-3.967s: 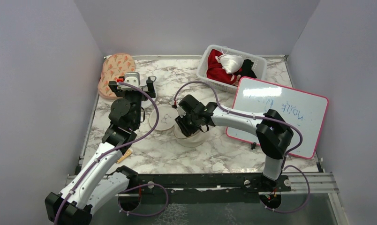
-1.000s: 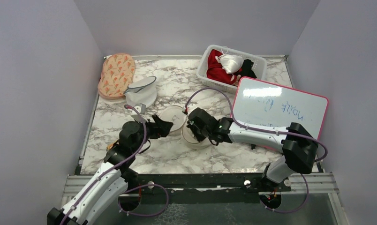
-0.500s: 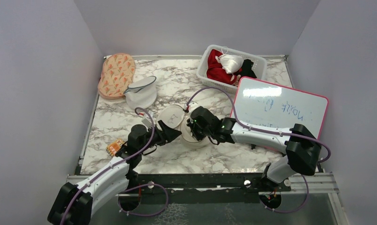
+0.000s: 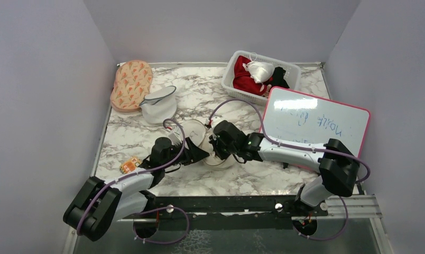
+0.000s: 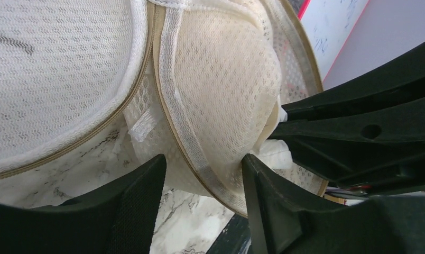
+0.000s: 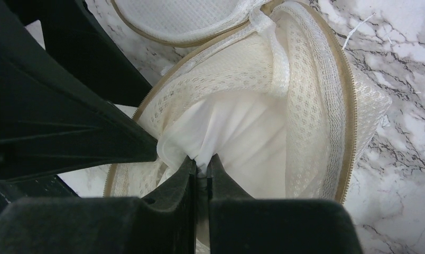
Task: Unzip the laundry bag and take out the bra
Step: Pick up the bra from the laundry bag.
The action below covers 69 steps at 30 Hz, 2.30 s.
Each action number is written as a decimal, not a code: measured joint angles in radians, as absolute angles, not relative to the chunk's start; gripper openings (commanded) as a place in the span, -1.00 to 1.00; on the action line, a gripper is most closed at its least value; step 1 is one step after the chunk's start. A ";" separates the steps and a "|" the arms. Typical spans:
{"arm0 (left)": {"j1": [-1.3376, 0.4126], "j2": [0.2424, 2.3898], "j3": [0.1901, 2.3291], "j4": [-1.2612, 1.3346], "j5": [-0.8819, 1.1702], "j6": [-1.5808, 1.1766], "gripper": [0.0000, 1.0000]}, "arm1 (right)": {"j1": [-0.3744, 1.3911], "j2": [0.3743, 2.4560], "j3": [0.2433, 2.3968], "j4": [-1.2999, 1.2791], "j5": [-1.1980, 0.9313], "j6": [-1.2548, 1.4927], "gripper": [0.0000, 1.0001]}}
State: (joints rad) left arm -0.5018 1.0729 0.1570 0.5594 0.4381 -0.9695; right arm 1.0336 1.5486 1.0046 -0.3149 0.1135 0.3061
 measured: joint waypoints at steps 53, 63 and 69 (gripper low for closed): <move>-0.506 1.021 0.115 0.649 0.489 -0.981 -1.00 | 0.941 1.329 0.754 0.448 -0.373 0.679 -0.99; -0.506 0.949 0.121 0.570 0.502 -0.996 -1.00 | 0.941 1.372 0.921 0.421 -0.170 0.636 -0.99; -0.506 0.921 0.148 0.493 0.488 -0.972 -0.73 | 0.921 1.353 1.098 0.261 -0.019 0.490 -0.99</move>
State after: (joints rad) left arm -0.5064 0.9207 0.1478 0.4934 0.4877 -0.9722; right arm 0.9207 1.3533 1.0977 0.2611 -0.0193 0.4896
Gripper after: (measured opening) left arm 0.065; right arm 0.033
